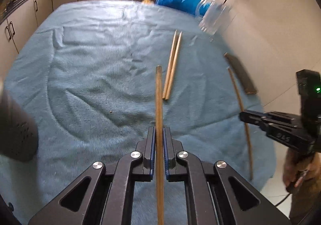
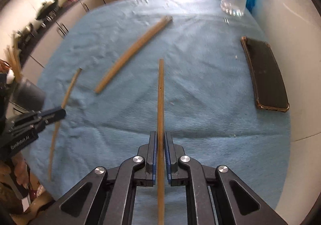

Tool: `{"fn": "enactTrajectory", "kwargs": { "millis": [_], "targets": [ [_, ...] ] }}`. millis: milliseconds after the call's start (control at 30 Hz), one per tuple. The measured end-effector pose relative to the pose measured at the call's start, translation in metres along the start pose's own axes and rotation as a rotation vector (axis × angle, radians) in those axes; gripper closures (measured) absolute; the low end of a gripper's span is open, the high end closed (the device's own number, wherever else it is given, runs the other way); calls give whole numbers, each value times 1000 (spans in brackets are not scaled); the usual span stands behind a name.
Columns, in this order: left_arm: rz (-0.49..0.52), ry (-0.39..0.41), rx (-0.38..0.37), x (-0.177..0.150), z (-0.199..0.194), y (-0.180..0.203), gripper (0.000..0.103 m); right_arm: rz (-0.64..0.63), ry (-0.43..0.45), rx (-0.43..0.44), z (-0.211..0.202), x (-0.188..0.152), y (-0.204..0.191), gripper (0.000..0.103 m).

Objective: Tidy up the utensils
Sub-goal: 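Lift both held chopsticks, carry them to the black holder and lower them in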

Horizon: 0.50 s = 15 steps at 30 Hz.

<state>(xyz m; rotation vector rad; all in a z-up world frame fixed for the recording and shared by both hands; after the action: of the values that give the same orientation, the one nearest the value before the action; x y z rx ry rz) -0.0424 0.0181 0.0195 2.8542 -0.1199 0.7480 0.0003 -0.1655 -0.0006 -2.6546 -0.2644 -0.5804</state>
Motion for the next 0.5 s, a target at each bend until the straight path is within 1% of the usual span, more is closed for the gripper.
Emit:
{"fn": "enactTrajectory", "kwargs": {
  "millis": [233, 400, 500],
  "targets": [
    [-30, 165, -65, -15, -64, -5, 96, -21, 144, 73, -28, 5, -32, 95],
    [-48, 293, -102, -16, -118, -12, 96, -67, 229, 121, -48, 14, -73, 95],
    [-84, 370, -103, -12, -147, -31, 96, -99, 280, 162, -53, 25, -100, 95]
  ]
}}
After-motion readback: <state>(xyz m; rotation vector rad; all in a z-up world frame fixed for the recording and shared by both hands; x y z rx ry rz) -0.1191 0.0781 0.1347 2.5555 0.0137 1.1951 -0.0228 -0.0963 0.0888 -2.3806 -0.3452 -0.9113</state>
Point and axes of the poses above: each gripper's, at about its wrist camera, not at the fingertips, and z roughly the way its jaws point, y to its right, x to its top, the point moved 6 cm from there along z, roughly the way its jaws point, and after that the axes turned 10 degrees about x, right-handed, at the moved point
